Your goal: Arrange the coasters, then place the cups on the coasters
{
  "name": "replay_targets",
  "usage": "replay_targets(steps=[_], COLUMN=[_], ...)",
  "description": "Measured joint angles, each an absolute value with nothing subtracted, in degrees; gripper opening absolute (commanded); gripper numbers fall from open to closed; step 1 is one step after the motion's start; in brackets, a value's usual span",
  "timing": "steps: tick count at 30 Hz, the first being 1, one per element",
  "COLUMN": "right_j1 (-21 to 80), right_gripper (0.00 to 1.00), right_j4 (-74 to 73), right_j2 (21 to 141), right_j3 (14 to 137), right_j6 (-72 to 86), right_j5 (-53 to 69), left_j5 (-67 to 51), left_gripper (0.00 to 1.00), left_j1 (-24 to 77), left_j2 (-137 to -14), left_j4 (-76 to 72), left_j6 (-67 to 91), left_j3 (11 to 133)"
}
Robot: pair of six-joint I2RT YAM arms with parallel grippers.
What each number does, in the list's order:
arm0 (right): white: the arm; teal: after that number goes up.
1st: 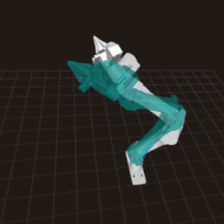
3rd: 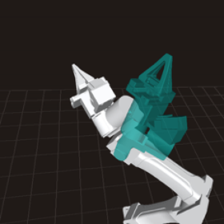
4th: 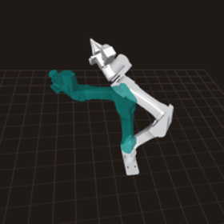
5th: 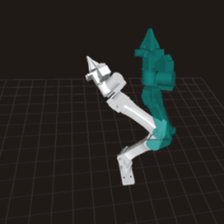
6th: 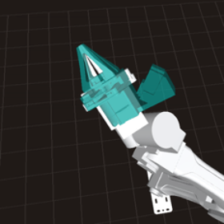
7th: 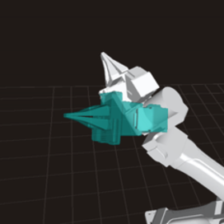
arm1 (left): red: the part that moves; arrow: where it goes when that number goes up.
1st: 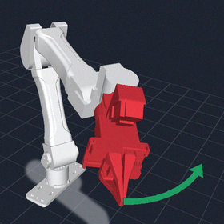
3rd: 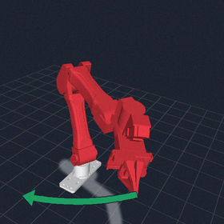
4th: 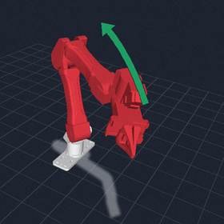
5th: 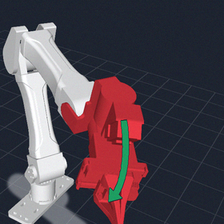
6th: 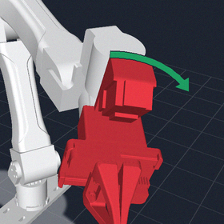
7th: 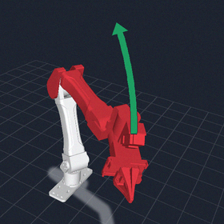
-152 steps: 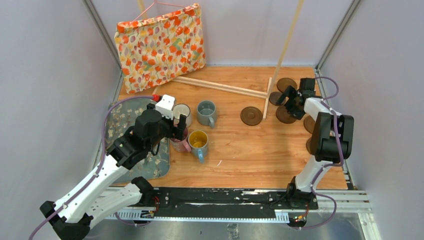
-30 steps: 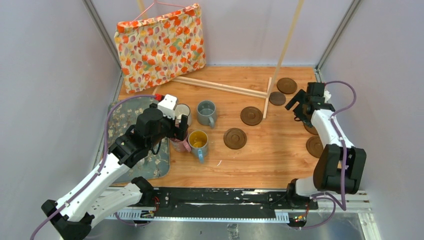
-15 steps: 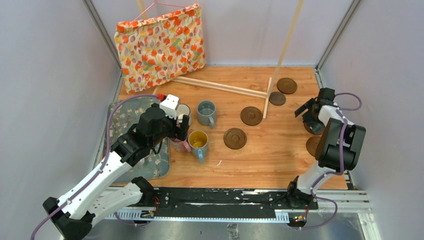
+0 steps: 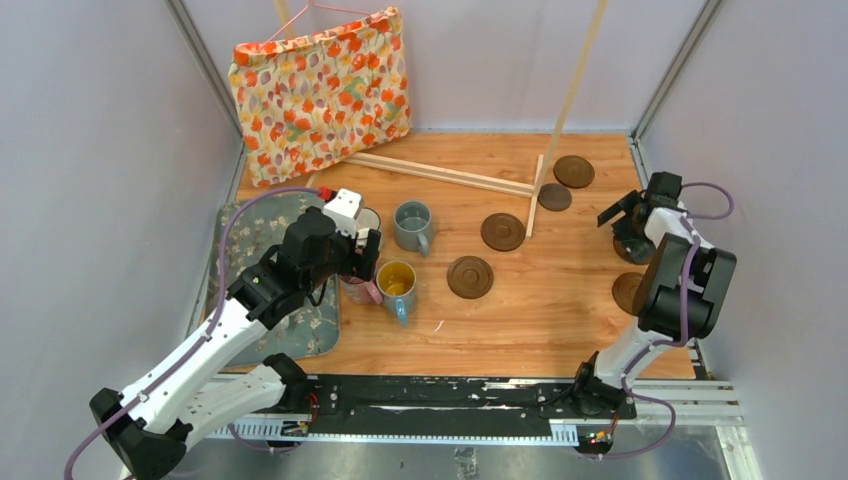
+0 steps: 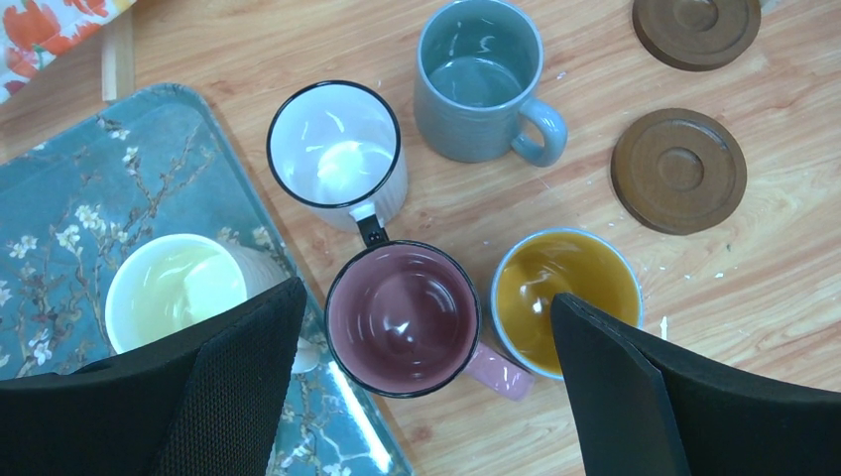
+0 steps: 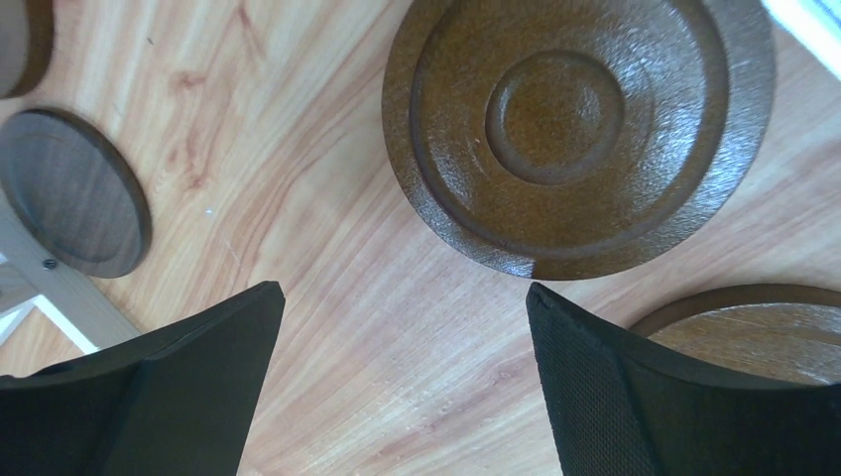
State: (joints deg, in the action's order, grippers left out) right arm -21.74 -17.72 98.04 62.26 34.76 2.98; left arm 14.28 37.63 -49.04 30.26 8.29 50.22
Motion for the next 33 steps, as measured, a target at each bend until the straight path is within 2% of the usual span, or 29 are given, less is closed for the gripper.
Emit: replay_targets(steps=[10,17,25,33], right_j1=[-23.4,-28.5,-28.6,-28.3], right_gripper=[0.98,0.97,0.96,0.97], right_j4=[-18.2,-18.0,-15.8,-15.9], right_j2=[95.7,101.0,106.6,106.8], right_j3=[66.5,68.1,70.5,71.3], right_j6=[33.1,33.1,33.3,32.9], right_j5=[0.2,2.0,5.3,6.1], left_j5=[14.3,14.1,14.2,13.9], left_gripper=[1.00,1.00,1.00,1.00], left_j1=[37.6,37.6,37.5,36.8], left_j2=[-49.2,-50.1,-51.3,-52.5], left_j4=[30.1,30.1,30.1,30.0], left_j6=[8.3,8.3,8.3,8.3], left_j3=[50.2,50.1,50.1,50.1])
